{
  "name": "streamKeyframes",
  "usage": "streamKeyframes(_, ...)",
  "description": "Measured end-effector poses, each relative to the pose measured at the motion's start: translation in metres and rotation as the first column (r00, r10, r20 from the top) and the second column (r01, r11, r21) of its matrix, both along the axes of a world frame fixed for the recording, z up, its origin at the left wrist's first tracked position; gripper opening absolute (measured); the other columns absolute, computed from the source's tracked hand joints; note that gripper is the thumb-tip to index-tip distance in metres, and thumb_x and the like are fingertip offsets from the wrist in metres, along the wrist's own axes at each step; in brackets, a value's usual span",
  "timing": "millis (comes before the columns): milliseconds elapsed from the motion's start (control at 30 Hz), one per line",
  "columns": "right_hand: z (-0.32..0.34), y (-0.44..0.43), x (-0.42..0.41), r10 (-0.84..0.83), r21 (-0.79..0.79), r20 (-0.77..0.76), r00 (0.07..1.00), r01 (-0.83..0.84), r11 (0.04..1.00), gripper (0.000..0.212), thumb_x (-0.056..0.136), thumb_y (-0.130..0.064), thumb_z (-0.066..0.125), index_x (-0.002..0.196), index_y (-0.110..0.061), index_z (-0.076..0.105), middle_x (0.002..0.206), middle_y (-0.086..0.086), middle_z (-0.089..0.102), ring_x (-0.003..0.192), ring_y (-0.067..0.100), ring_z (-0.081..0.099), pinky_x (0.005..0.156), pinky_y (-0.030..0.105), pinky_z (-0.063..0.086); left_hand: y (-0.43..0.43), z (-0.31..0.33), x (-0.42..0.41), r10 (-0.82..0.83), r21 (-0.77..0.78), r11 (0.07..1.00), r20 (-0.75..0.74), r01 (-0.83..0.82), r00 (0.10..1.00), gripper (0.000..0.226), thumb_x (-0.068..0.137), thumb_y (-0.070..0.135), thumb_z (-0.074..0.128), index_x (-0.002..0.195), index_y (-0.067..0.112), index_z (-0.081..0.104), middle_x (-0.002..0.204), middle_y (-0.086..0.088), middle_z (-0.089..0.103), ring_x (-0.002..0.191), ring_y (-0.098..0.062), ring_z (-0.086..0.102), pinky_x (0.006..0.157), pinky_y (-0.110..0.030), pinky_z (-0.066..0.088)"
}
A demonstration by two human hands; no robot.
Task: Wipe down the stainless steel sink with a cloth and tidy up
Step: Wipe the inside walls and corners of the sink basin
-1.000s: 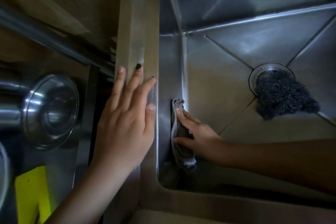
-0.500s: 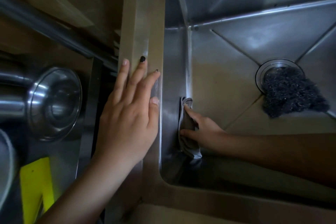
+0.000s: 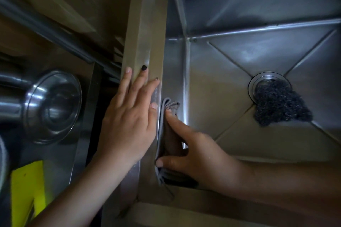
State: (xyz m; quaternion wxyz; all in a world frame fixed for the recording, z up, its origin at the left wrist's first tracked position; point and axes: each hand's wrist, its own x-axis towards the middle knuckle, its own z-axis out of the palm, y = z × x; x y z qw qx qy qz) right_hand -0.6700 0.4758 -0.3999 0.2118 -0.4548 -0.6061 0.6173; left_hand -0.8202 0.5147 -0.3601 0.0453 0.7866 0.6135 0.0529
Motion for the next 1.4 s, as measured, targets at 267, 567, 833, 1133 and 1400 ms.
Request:
streamKeyframes(267,-0.022,0.005,-0.002,0.151,0.049,0.138,0.979,-0.159,0.986,0.104,0.076,-0.034,0.073,0.124,-0.040,-0.019,0.157,0.000,0.001,0.137,0.000,0.004,0.102,0.001,0.005,-0.001,-0.001,0.000,0.006,-0.001,1.000,-0.022,-0.006,1.000,0.048,0.091,0.025,0.029,0.134,0.010,0.043,0.147,-0.010,0.033,0.141,-0.027,0.013,0.114,-0.037,0.014)
streamKeyframes(567,-0.078,0.018,-0.001,0.206,-0.092,0.227,0.952,-0.190,0.977,0.107,0.076,-0.042,0.071,0.145,-0.035,-0.012,0.158,-0.001,0.007,0.137,0.020,0.031,0.092,0.008,0.022,-0.002,0.000,0.001,0.006,0.003,1.000,-0.039,-0.006,0.999,0.047,0.091,0.024,0.029,0.133,0.010,0.043,0.147,-0.010,0.034,0.141,-0.029,0.015,0.113,-0.036,0.014)
streamKeyframes(833,-0.118,0.020,0.003,0.257,-0.084,0.332,0.908,-0.243,0.966,0.108,0.078,-0.031,0.072,0.147,-0.026,-0.012,0.157,0.006,0.013,0.125,0.030,0.046,0.090,0.018,0.033,-0.002,0.002,0.002,0.006,-0.001,1.000,-0.034,-0.006,0.999,0.046,0.090,0.022,0.031,0.133,0.008,0.044,0.146,-0.011,0.035,0.141,-0.029,0.016,0.114,-0.033,0.011)
streamKeyframes(1133,-0.113,0.020,0.000,0.109,-0.296,0.222,0.969,-0.040,0.954,0.108,0.070,-0.030,0.078,0.148,-0.035,0.003,0.134,0.006,0.052,0.115,0.021,0.055,0.089,0.022,0.045,-0.002,0.000,0.002,0.013,0.011,1.000,-0.033,-0.013,0.999,0.047,0.091,0.024,0.030,0.133,0.010,0.044,0.147,-0.010,0.035,0.141,-0.028,0.016,0.113,-0.032,0.012)
streamKeyframes(1400,-0.070,0.014,-0.002,0.014,-0.354,0.115,0.993,0.027,0.935,0.103,0.067,-0.028,0.082,0.147,-0.033,0.017,0.135,0.000,0.052,0.120,0.014,0.051,0.104,0.032,0.042,-0.002,0.000,0.002,0.019,0.032,0.999,-0.034,-0.018,0.999,0.046,0.091,0.024,0.029,0.131,0.010,0.047,0.145,-0.010,0.037,0.140,-0.030,0.020,0.112,-0.038,0.019)
